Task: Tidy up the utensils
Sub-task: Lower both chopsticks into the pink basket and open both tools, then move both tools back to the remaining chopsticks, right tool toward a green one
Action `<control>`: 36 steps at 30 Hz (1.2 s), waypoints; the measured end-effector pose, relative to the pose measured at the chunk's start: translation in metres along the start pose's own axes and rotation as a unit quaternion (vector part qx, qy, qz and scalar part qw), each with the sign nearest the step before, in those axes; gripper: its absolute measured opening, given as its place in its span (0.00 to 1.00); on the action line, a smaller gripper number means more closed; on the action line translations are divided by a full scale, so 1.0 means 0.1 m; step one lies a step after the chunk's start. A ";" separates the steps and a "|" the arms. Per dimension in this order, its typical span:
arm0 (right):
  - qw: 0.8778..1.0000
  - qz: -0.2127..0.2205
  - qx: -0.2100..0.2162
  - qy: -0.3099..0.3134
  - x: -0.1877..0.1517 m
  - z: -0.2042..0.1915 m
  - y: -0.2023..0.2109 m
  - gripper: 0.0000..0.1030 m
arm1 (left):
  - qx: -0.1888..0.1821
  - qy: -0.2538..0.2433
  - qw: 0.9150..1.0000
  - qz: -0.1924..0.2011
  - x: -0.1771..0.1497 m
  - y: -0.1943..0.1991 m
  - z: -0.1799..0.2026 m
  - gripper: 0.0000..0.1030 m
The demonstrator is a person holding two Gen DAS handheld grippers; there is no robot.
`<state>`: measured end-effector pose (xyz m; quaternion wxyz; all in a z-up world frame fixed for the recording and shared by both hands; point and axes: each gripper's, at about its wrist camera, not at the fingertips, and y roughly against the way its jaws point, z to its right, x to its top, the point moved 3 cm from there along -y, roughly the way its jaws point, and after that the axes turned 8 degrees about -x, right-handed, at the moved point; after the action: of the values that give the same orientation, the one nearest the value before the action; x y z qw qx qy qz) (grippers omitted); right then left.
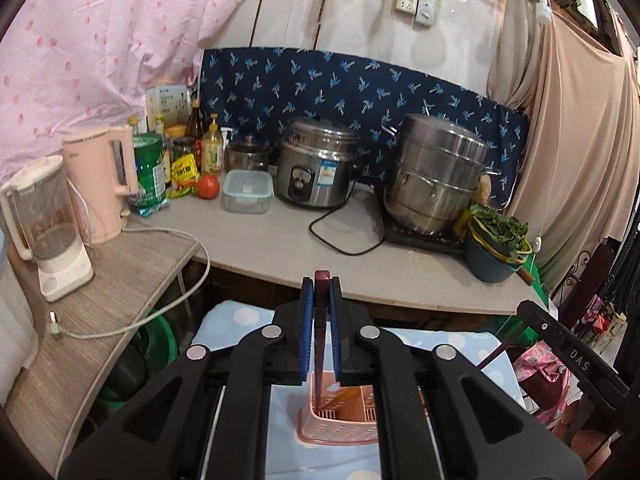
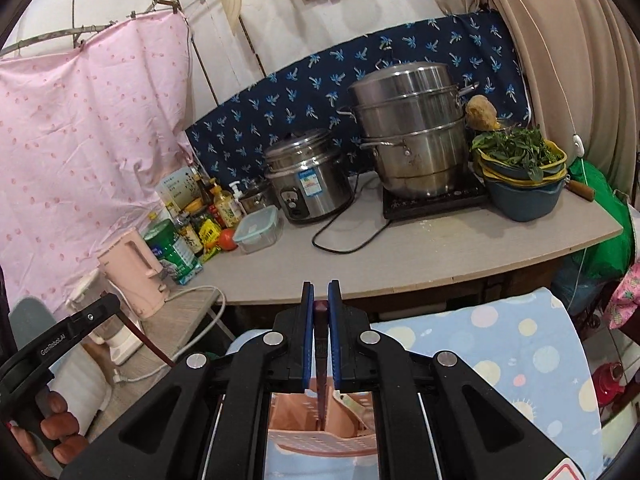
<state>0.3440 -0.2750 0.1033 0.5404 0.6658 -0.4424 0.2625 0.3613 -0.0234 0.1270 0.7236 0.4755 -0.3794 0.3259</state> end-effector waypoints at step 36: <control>0.975 -0.201 -0.060 0.073 -3.00 0.44 1.55 0.26 | 0.062 -0.038 0.985 -0.158 -2.64 1.37 -0.15 0.51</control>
<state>0.0617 -0.2291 -0.0817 0.6517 0.6869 -0.2736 0.1693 0.1191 0.0072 -0.0429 0.7201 0.5854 -0.3061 0.2124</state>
